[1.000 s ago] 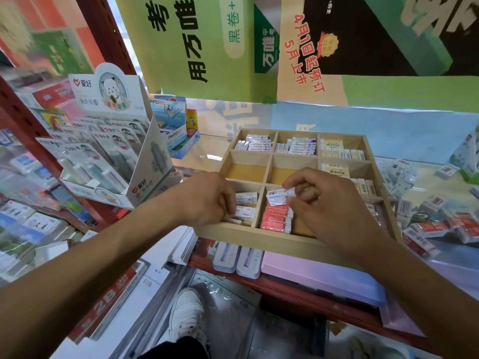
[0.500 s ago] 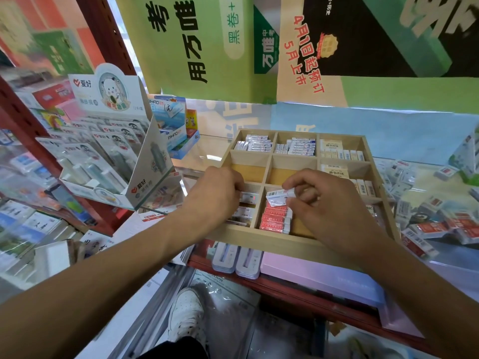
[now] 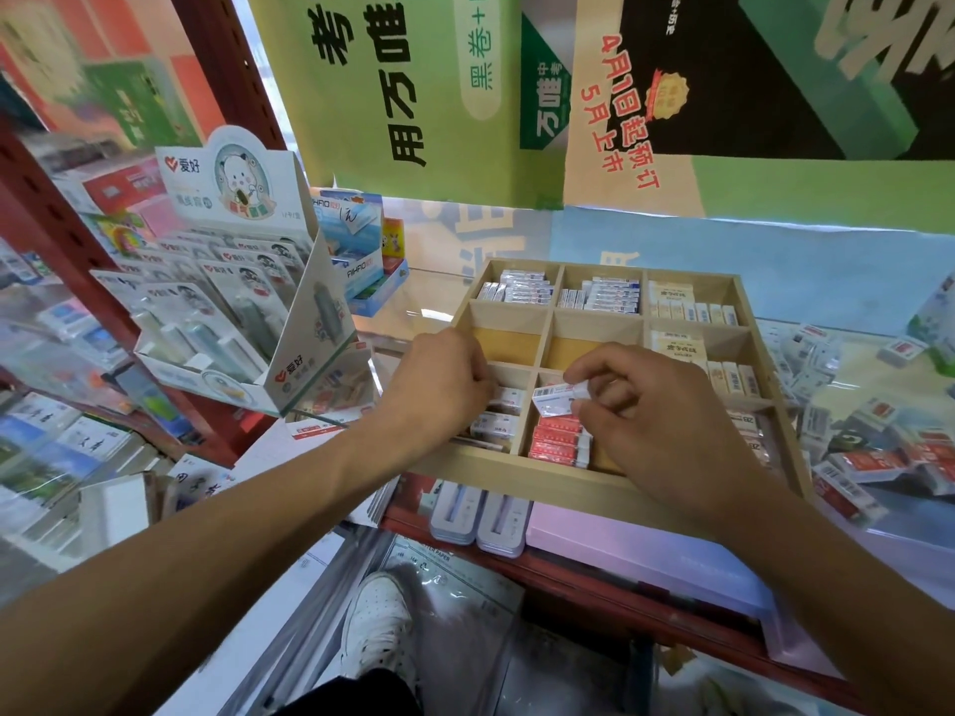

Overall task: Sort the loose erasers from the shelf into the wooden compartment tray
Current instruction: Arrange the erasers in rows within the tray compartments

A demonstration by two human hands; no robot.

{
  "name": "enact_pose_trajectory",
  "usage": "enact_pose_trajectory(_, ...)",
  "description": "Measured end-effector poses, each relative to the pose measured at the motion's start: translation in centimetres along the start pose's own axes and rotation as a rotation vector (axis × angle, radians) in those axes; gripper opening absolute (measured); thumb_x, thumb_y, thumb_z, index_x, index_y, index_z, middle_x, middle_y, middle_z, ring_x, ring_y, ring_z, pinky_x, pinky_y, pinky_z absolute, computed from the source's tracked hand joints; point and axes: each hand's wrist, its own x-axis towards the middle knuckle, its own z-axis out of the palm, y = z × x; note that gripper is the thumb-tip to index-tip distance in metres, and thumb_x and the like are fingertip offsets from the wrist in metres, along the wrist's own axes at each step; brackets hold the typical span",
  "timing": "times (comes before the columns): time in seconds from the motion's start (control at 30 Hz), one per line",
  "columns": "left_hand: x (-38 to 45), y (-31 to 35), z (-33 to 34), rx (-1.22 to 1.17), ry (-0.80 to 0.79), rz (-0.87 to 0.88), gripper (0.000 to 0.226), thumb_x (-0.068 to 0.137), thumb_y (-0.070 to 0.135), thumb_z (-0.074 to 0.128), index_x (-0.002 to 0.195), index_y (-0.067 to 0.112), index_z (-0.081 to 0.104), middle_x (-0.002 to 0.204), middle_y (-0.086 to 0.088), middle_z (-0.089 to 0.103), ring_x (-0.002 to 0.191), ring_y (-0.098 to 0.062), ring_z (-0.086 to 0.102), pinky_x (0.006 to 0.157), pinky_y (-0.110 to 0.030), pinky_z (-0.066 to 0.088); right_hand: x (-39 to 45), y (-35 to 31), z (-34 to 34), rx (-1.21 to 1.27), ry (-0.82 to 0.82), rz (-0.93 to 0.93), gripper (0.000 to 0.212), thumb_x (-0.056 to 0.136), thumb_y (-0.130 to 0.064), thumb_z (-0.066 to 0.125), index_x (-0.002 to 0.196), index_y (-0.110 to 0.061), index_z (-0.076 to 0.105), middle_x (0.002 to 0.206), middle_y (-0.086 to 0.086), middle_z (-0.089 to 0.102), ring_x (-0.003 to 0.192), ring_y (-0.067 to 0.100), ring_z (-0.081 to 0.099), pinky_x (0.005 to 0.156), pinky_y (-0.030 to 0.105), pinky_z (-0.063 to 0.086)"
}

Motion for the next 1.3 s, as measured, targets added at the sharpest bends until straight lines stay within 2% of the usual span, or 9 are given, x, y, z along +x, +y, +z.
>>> enact_pose_trajectory(0.13,-0.3,-0.1,-3.1,0.129,-0.308,0.095,0.021,0.083,0.02,0.07,0.102,0.026,0.07,0.106,0.007,0.068,0.102,-0.012,0.06,0.092,-0.025,0.048,0.0,0.3,-0.3,0.0,0.011,-0.001,0.019,0.084,-0.012,0.07,0.095,-0.027,0.068,0.078,-0.017,0.059,0.075,0.002,0.059,0.069,0.017,0.045)
enact_pose_trajectory(0.23,0.1,-0.1,-3.5,0.303,-0.515,0.122,0.028,0.08,0.03,0.073,0.107,0.028,0.063,0.11,0.011,0.063,0.105,-0.013,0.056,0.093,-0.031,0.047,0.0,0.4,-0.3,0.01,-0.001,0.022,0.02,0.085,-0.012,0.07,0.096,-0.029,0.067,0.079,-0.019,0.058,0.075,0.001,0.058,0.068,0.018,0.043)
enact_pose_trajectory(0.37,0.6,-0.1,-1.7,0.194,-0.364,0.046,0.031,0.076,0.033,0.079,0.099,0.027,0.059,0.091,0.012,0.057,0.083,-0.008,0.055,0.067,-0.021,0.044,0.0,0.1,-0.2,0.003,0.009,0.006,0.018,0.084,-0.012,0.07,0.095,-0.026,0.067,0.078,-0.018,0.058,0.074,0.002,0.058,0.07,0.021,0.047)
enact_pose_trajectory(0.57,-0.3,-0.2,-1.1,0.048,-0.242,0.049,0.019,0.079,0.027,0.078,0.075,0.026,0.059,0.078,0.011,0.06,0.077,-0.008,0.059,0.059,-0.017,0.041,-0.1,-0.1,0.0,0.0,0.0,-0.013,0.018,0.084,-0.011,0.07,0.097,-0.023,0.068,0.079,-0.013,0.061,0.076,0.004,0.06,0.075,0.03,0.053)
enact_pose_trajectory(0.7,-0.7,-0.9,-3.2,-0.05,-0.142,0.122,0.009,0.083,0.019,0.072,0.086,0.027,0.07,0.088,0.014,0.067,0.088,-0.003,0.062,0.069,-0.01,0.046,-0.2,-0.6,0.2,0.051,-0.012,0.018,0.017,0.084,-0.011,0.07,0.096,-0.024,0.07,0.076,-0.017,0.061,0.077,0.001,0.06,0.075,0.016,0.049)
enact_pose_trajectory(0.77,-1.3,-1.0,-4.3,-0.285,-0.225,0.203,0.018,0.082,0.014,0.075,0.097,0.024,0.071,0.088,0.009,0.072,0.089,-0.003,0.066,0.084,-0.019,0.053,-0.2,-1.1,0.5,0.106,-0.003,0.054,0.016,0.084,-0.011,0.071,0.095,-0.023,0.071,0.073,-0.017,0.062,0.076,-0.001,0.061,0.07,0.006,0.044)
enact_pose_trajectory(0.87,-2.2,-0.9,-4.6,-0.475,-0.344,0.264,0.023,0.08,0.01,0.077,0.102,0.015,0.072,0.09,-0.001,0.074,0.087,-0.018,0.071,0.087,-0.032,0.056,0.1,-1.8,1.7,0.215,-0.026,0.135,0.017,0.082,-0.014,0.073,0.092,-0.026,0.07,0.083,-0.012,0.068,0.076,-0.001,0.065,0.069,0.012,0.051)
enact_pose_trajectory(1.07,-1.3,-2.6,-5.2,-0.211,-0.398,0.189,0.015,0.088,0.016,0.069,0.088,0.028,0.079,0.081,0.016,0.072,0.077,-0.002,0.065,0.071,-0.017,0.051,0.5,-2.3,2.0,0.297,-0.075,0.205,0.015,0.086,-0.024,0.071,0.1,-0.029,0.069,0.094,-0.016,0.069,0.086,-0.006,0.064,0.076,0.014,0.05)
enact_pose_trajectory(1.3,0.0,-0.7,-3.4,0.201,-0.513,0.166,0.018,0.084,0.015,0.067,0.092,0.027,0.077,0.095,0.015,0.069,0.094,-0.006,0.06,0.092,-0.028,0.049,0.8,-1.4,0.6,0.286,0.015,0.212,0.008,0.087,-0.022,0.068,0.093,-0.027,0.069,0.088,-0.014,0.069,0.078,-0.003,0.065,0.072,0.019,0.052)
